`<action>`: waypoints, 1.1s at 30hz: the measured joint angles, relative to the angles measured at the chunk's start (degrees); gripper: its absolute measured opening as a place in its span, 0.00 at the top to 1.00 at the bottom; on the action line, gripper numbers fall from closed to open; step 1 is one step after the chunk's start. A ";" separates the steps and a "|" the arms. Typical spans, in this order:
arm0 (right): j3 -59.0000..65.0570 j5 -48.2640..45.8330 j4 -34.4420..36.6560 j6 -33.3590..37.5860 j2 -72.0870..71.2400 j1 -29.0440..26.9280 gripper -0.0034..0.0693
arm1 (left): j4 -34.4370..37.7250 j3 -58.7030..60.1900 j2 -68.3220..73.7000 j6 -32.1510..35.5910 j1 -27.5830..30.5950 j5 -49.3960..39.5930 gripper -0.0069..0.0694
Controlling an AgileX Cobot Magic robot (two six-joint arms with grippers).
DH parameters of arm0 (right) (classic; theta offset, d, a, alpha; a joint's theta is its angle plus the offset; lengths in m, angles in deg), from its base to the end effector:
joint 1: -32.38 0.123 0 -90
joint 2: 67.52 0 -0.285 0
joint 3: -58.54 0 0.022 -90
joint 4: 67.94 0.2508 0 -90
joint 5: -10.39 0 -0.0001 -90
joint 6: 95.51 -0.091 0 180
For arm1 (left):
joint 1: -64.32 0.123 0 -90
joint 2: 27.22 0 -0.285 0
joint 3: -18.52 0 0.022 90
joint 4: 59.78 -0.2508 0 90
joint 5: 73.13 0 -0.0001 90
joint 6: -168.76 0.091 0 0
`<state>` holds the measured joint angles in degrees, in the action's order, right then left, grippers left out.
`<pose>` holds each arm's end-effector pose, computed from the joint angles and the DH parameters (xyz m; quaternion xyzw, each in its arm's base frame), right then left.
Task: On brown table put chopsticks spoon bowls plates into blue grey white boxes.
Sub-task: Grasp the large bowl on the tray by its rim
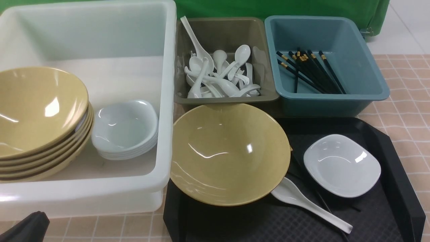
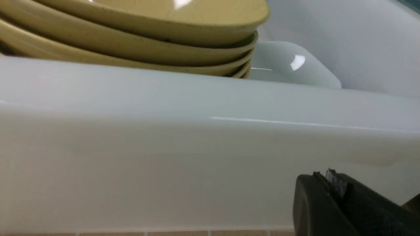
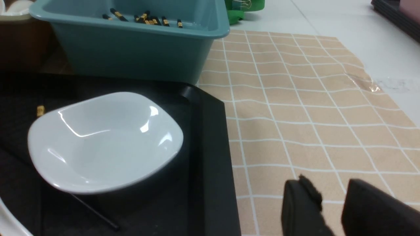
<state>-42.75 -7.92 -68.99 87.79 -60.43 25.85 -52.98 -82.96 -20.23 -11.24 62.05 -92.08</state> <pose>0.0535 -0.0067 0.1762 0.0171 0.7884 -0.0603 0.6120 0.0533 -0.0056 0.1766 -0.0169 0.7896 -0.0617 0.6103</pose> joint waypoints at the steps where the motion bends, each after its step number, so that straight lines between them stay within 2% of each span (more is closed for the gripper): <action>1: 0.00 0.00 0.00 0.00 0.00 0.00 0.63 | -0.51 0.00 0.00 0.53 0.00 0.13 0.90; 11: 0.00 0.10 -0.34 0.12 0.00 0.00 0.63 | -1.19 0.11 0.00 1.95 0.00 1.12 0.90; 15: 0.06 1.72 -0.76 0.17 0.00 0.00 0.63 | -1.29 0.17 0.00 1.95 0.00 4.43 0.90; 18: 0.17 7.82 -1.00 0.17 0.00 0.00 0.63 | -1.29 0.17 0.00 1.95 0.00 13.25 0.90; 20: 0.23 15.36 -1.11 0.00 0.00 0.00 0.63 | -1.29 0.17 0.00 1.95 0.00 23.84 0.90; 21: 0.23 17.24 -1.11 -0.16 0.00 0.00 0.63 | -1.29 0.17 0.00 1.95 0.00 23.84 0.90; 22: 0.23 25.06 -1.11 -1.09 0.00 0.00 0.63 | -1.29 0.17 0.00 1.89 0.00 31.20 0.90; 26: 0.23 40.77 -1.15 -9.02 0.00 0.00 0.63 | -1.29 0.17 0.00 1.83 0.00 46.57 0.90; 27: 0.23 42.29 -1.15 -9.52 0.00 0.00 0.63 | -1.29 0.17 0.00 1.59 0.00 48.83 0.90; 28: 0.23 48.09 -1.15 -14.02 0.00 0.00 0.63 | -1.23 0.17 0.00 0.00 0.00 54.82 0.90; 29: 0.23 48.76 -1.15 -14.47 0.00 0.00 0.63 | -1.21 0.17 0.00 0.00 0.00 54.82 0.90; 30: 0.23 52.82 -1.15 -17.86 0.00 0.00 0.63 | -0.87 0.17 0.00 -1.19 0.00 60.22 0.90; 32: 0.23 55.04 -1.15 -21.39 -0.05 0.00 0.63 | -0.55 0.07 -0.04 -3.86 0.00 64.47 0.90; 33: 0.23 55.43 -1.15 -22.80 -0.05 0.00 0.63 | -0.36 -1.06 -0.11 -5.23 0.00 63.76 0.90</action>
<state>-42.52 47.51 -70.15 64.99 -60.48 25.85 -53.33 -84.02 -20.34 -16.47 62.05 -28.32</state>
